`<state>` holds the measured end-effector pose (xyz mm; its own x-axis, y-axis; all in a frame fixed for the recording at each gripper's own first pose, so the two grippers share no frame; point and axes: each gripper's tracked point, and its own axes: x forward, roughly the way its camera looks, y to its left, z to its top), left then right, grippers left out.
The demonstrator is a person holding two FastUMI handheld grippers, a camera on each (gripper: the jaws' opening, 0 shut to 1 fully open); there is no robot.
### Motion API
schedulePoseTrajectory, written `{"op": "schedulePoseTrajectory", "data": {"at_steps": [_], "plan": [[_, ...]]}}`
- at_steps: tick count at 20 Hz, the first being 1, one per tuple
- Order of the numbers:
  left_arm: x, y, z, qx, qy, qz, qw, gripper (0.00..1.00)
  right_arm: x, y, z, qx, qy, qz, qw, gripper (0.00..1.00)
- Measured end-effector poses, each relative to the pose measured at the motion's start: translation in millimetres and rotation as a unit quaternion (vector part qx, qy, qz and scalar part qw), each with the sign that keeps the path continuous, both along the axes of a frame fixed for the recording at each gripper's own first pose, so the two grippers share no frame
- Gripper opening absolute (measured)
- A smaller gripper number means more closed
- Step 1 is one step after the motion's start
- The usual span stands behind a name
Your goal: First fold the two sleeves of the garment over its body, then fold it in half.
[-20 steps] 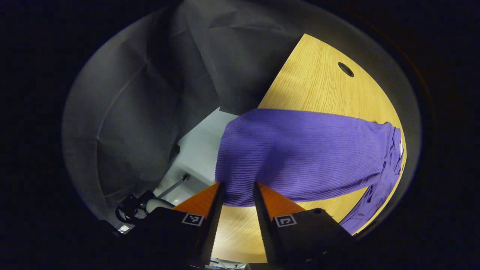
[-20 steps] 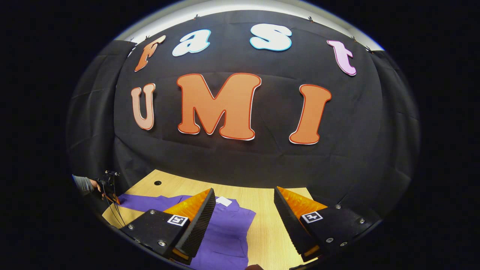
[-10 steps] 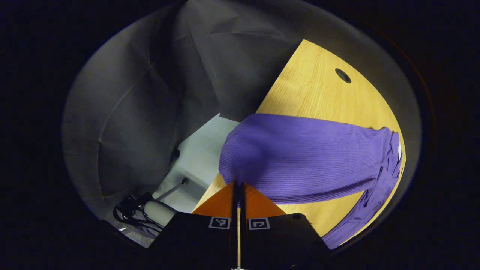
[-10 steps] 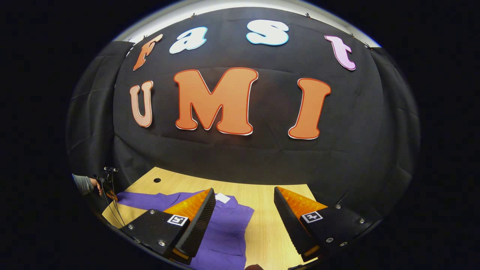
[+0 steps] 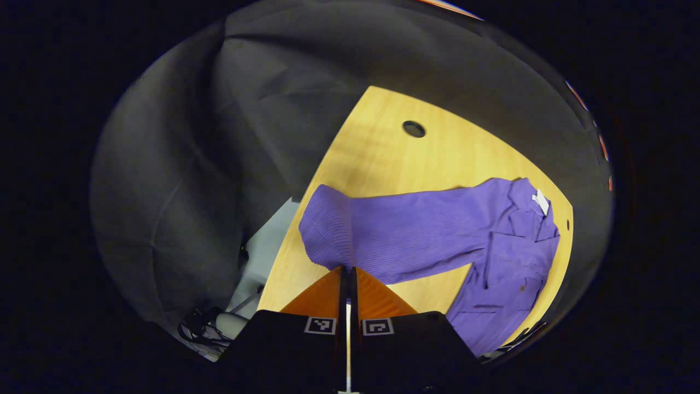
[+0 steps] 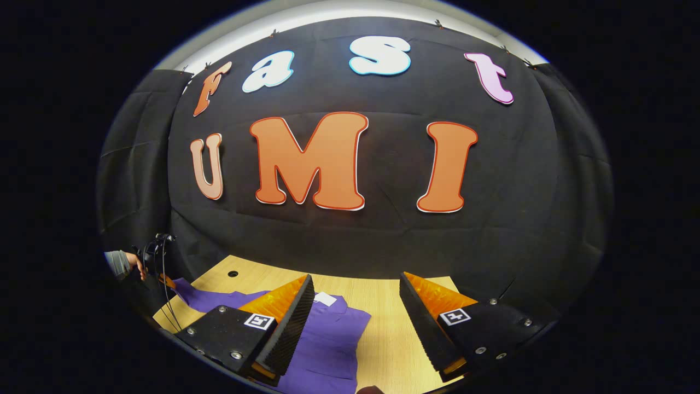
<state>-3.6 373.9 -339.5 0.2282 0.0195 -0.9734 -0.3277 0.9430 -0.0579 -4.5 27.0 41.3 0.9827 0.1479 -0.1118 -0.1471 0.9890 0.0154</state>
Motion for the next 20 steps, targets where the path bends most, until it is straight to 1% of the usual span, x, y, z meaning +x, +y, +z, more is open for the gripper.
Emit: {"op": "schedulePoseTrajectory", "data": {"at_steps": [3, 5, 6, 8, 9, 10, 11, 13, 14, 15, 16, 20], "plan": [[19.9, -36.2, 41.0, -0.004, -0.03, -0.041, 0.999, 0.04, -1.7, -9.1, 0.3, -0.001, -0.004, 0.001, 1.0, 0.94], [36.3, -70.0, 63.7, -0.011, -0.049, -0.071, 0.996, 0.04, -4.5, -15.0, -2.6, 0.006, -0.002, 0.006, 1.0, 0.94], [44.4, -88.3, 75.0, -0.015, -0.058, -0.087, 0.994, 0.04, 1.3, -20.5, -1.7, 0.01, -0.001, 0.005, 1.0, 0.94], [59.4, -129.6, 94.8, -0.028, -0.073, -0.118, 0.99, 0.04, -5.5, -21.5, -7.4, 0.013, -0.002, 0.006, 1.0, 0.94], [67.2, -150.1, 102.6, -0.035, -0.079, -0.132, 0.988, 0.03, -0.3, -28.0, -4.7, 0.014, -0.003, 0.007, 1.0, 0.94], [73.7, -171.3, 110.4, -0.039, -0.084, -0.147, 0.985, 0.03, -2.0, -31.3, -6.0, 0.015, -0.003, 0.007, 1.0, 1.0], [80.6, -191.4, 116.3, -0.043, -0.088, -0.163, 0.982, 0.04, -3.7, -34.7, -6.6, 0.018, -0.004, 0.007, 1.0, 0.94], [94.6, -237.0, 123.1, -0.05, -0.093, -0.191, 0.976, 0.04, -7.3, -39.1, -9.5, 0.022, -0.003, 0.008, 1.0, 0.94], [103.7, -267.9, 125.4, -0.054, -0.095, -0.211, 0.971, 0.03, -8.1, -41.7, -11.9, 0.024, -0.001, 0.009, 1.0, 0.94], [107.5, -291.3, 124.4, -0.06, -0.094, -0.225, 0.968, 0.04, -15.3, -43.5, -18.6, 0.03, 0.0, 0.006, 1.0, 1.0], [111.9, -313.3, 124.8, -0.066, -0.095, -0.24, 0.964, 0.04, -16.4, -46.6, -20.6, 0.035, 0.001, 0.006, 0.999, 0.94], [130.0, -407.5, 125.4, -0.082, -0.094, -0.29, 0.949, 0.03, -21.7, -70.2, -30.7, 0.059, 0.01, -0.007, 0.998, 0.94]]}}
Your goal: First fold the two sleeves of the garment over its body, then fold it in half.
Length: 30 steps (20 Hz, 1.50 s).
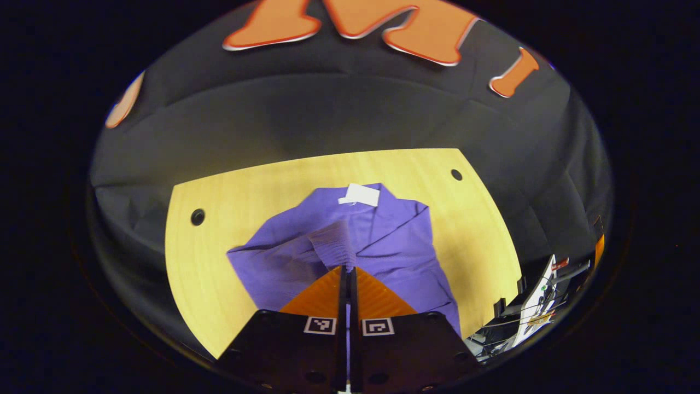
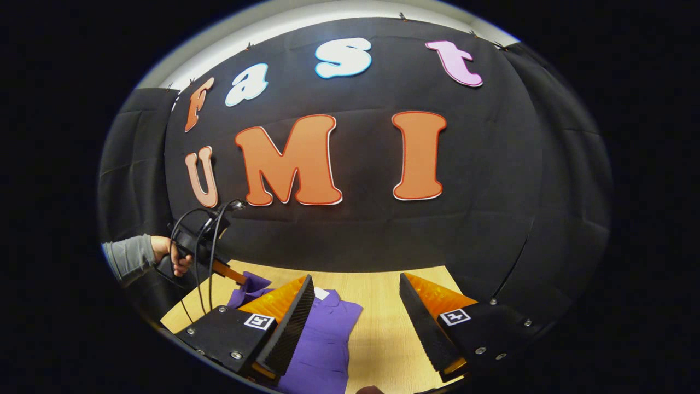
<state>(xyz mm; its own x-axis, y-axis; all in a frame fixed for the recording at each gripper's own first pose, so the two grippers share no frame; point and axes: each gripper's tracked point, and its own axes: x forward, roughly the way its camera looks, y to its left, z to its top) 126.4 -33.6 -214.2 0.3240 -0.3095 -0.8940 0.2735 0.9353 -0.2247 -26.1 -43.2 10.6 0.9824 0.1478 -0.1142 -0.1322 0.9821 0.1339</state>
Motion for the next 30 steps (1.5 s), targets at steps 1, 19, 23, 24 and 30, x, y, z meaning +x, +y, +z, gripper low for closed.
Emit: {"op": "schedulePoseTrajectory", "data": {"at_steps": [1, 19, 23, 24, 30], "plan": [[3.5, -18.1, -0.8, -0.001, 0.0, -0.011, 1.0, 0.04, -1.5, -6.4, -1.4, 0.005, 0.001, -0.004, 1.0, 0.94], [-21.7, -126.4, 60.0, -0.052, -0.161, -0.095, 0.981, 0.88, 6.2, -27.4, -17.8, 0.034, 0.02, -0.014, 0.999, 0.94], [-33.3, -73.3, 105.1, -0.031, -0.238, -0.047, 0.97, 0.9, 10.8, 0.9, -6.3, 0.006, 0.0, -0.003, 1.0, 0.94], [-36.9, -60.6, 116.5, -0.026, -0.258, -0.031, 0.965, 0.9, 11.2, 7.8, -3.0, 0.0, -0.007, -0.003, 1.0, 0.94], [-63.7, 34.3, 172.9, 0.005, -0.395, 0.075, 0.916, 0.89, 3.0, 46.9, 17.5, -0.021, -0.071, 0.002, 0.997, 0.94]]}}
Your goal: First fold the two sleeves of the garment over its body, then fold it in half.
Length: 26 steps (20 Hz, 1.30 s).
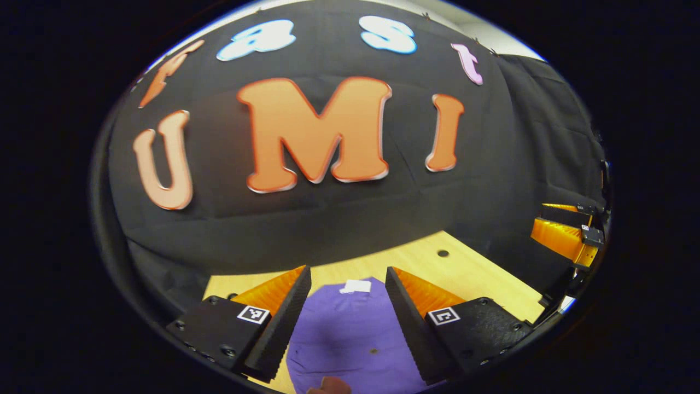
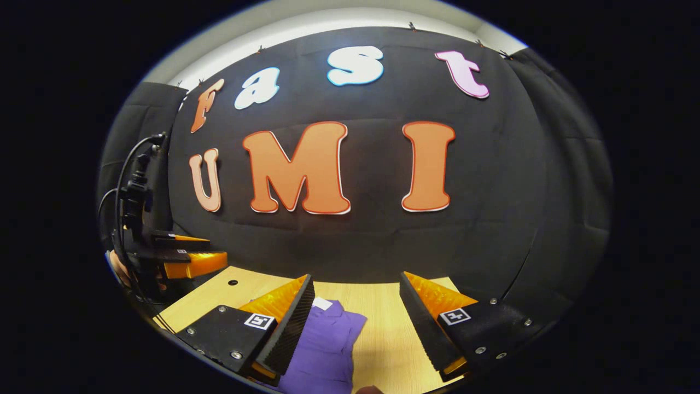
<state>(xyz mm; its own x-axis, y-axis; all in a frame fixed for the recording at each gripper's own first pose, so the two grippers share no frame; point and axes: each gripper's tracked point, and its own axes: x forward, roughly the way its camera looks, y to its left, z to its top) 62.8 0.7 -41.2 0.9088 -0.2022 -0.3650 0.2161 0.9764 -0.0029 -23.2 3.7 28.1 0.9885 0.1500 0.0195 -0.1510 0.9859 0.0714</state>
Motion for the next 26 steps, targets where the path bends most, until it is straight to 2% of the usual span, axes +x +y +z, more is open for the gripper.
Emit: {"op": "schedulePoseTrajectory", "data": {"at_steps": [2, 6, 9, 10, 14, 17, 20, 23, 26], "plan": [[-14.5, 31.0, 18.3, 0.005, -0.05, 0.039, 0.998, 0.89, -7.4, 12.1, 3.7, -0.003, -0.024, 0.005, 1.0, 0.94], [-35.7, 50.9, 57.5, -0.009, -0.149, 0.076, 0.986, 0.87, -25.4, 32.4, -2.8, -0.021, -0.045, 0.008, 0.999, 0.94], [-47.6, 57.6, 62.7, -0.01, -0.178, 0.1, 0.979, 0.91, -31.6, 30.2, -19.3, -0.027, -0.033, 0.004, 0.999, 0.94], [-48.7, 57.4, 63.3, -0.006, -0.181, 0.103, 0.978, 0.87, -36.6, 30.5, -27.6, -0.029, -0.028, 0.001, 0.999, 0.94], [-45.7, 53.3, 53.3, 0.007, -0.175, 0.122, 0.977, 0.89, -55.8, 37.9, -54.2, -0.029, -0.005, 0.007, 1.0, 0.94], [-44.6, 51.7, 27.3, 0.006, -0.129, 0.132, 0.983, 0.89, -62.8, 40.3, -85.1, -0.051, 0.024, 0.008, 0.998, 0.94], [-65.2, 60.1, -26.0, 0.029, -0.068, 0.126, 0.989, 0.89, -66.8, 40.4, -136.2, -0.055, 0.098, 0.014, 0.994, 0.94], [-79.3, 65.1, -89.0, 0.047, 0.027, 0.119, 0.991, 0.89, -77.9, 41.0, -202.6, -0.037, 0.206, 0.022, 0.978, 0.94], [-94.0, 62.0, -141.9, 0.036, 0.126, 0.109, 0.985, 0.88, -99.4, 52.1, -256.8, -0.02, 0.288, 0.029, 0.957, 0.95]]}}
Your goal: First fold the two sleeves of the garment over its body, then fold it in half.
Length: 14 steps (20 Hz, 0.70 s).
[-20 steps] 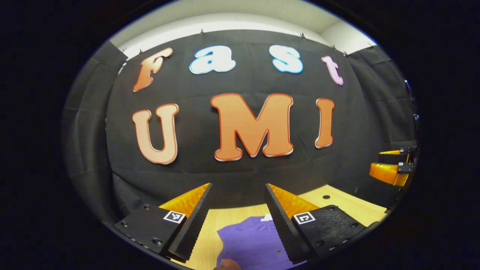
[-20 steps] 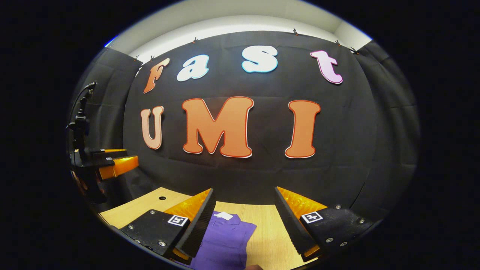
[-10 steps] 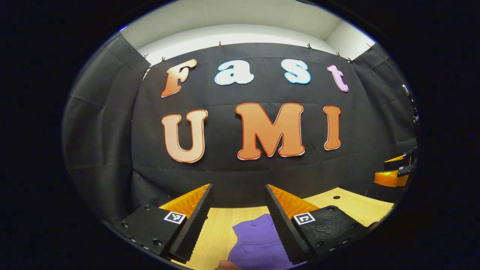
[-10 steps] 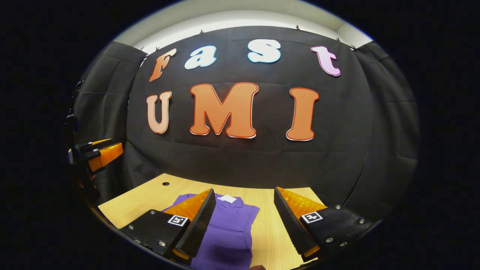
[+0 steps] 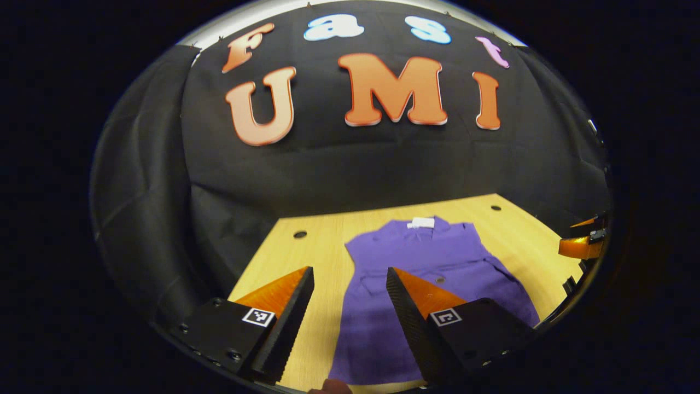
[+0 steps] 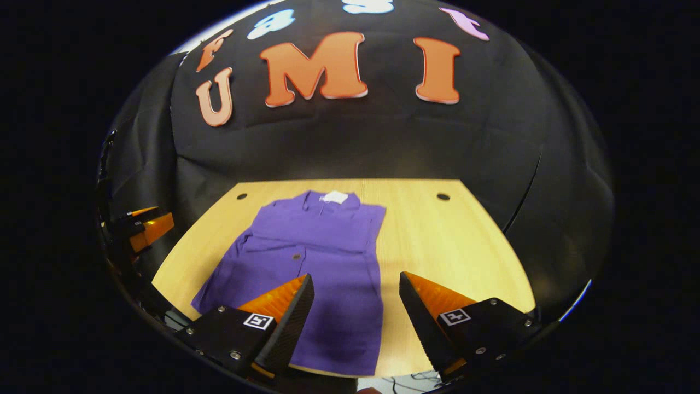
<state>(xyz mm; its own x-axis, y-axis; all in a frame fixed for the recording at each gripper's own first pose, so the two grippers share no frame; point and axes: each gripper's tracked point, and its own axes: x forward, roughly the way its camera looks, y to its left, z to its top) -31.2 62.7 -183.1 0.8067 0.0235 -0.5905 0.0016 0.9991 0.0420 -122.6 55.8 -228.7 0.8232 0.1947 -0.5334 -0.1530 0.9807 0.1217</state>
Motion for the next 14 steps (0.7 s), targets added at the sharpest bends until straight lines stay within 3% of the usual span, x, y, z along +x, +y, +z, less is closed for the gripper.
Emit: {"op": "schedulePoseTrajectory", "data": {"at_steps": [6, 14], "plan": [[-44.2, 4.0, -74.1, -0.031, 0.147, 0.002, 0.989, 0.87, -23.9, 6.8, -72.8, -0.002, 0.114, -0.003, 0.994, 0.95], [-85.3, 10.8, -152.4, -0.049, 0.306, 0.007, 0.951, 0.88, -62.6, 6.4, -133.0, -0.001, 0.216, -0.01, 0.976, 0.95]]}}
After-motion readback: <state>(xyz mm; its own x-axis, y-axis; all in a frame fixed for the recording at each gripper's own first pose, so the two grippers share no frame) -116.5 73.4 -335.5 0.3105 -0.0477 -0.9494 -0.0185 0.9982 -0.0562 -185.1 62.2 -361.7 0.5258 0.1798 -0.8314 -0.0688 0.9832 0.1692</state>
